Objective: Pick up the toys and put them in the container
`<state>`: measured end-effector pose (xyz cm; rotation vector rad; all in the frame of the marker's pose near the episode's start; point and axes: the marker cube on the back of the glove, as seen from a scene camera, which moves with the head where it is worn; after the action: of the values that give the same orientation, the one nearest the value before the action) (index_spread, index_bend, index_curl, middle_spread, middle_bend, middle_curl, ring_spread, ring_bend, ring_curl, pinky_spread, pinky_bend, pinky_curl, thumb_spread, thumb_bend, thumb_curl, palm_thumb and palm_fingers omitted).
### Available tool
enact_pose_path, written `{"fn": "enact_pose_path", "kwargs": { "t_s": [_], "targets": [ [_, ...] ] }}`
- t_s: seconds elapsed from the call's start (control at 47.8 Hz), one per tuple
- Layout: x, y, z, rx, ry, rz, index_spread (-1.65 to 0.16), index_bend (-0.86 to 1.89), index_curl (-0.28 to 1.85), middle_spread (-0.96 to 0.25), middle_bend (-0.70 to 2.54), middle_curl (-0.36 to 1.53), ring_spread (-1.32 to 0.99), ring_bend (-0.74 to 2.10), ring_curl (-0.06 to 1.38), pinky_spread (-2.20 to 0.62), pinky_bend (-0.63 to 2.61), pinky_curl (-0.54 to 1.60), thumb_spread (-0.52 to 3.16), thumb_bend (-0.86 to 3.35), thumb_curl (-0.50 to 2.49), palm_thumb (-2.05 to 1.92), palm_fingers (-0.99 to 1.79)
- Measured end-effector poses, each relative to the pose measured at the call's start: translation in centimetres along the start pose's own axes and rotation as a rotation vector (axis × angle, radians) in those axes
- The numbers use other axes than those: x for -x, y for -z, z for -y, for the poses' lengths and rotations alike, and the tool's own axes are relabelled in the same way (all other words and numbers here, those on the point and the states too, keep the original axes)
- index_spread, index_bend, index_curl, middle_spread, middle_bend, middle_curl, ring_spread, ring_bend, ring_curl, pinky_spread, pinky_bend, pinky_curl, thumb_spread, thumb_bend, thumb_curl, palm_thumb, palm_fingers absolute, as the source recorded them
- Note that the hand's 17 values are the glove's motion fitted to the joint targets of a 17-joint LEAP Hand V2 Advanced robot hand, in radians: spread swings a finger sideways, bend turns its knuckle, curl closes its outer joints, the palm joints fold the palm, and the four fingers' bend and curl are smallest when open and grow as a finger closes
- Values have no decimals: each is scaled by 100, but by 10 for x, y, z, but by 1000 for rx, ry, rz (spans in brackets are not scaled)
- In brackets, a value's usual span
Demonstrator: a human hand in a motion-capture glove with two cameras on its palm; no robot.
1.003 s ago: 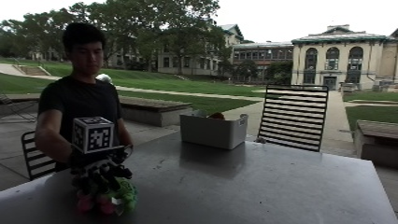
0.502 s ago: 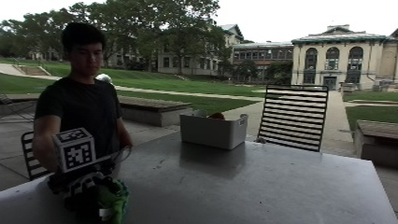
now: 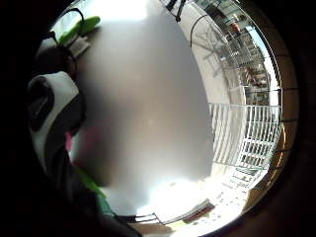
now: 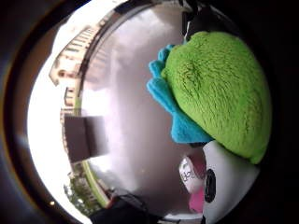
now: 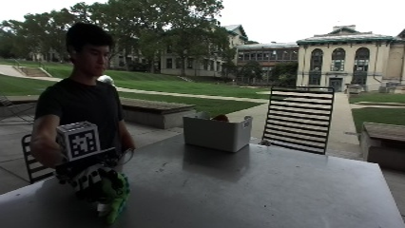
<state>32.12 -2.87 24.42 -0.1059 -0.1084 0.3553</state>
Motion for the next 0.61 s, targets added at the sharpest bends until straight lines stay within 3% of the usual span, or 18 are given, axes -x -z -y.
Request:
{"fn": "enact_pose_path", "kwargs": {
  "t_s": [0.251, 0.606],
  "targets": [
    [57, 83, 10, -125, 64, 22, -36, 14, 28, -36, 71, 57, -38, 114, 44, -45, 105, 42, 104, 27, 76, 71, 99],
    [203, 211, 25, -275, 222, -25, -42, 13, 24, -46, 63, 59, -47, 114, 46, -43, 117, 48, 81, 19, 90, 67, 89]
  ]
}}
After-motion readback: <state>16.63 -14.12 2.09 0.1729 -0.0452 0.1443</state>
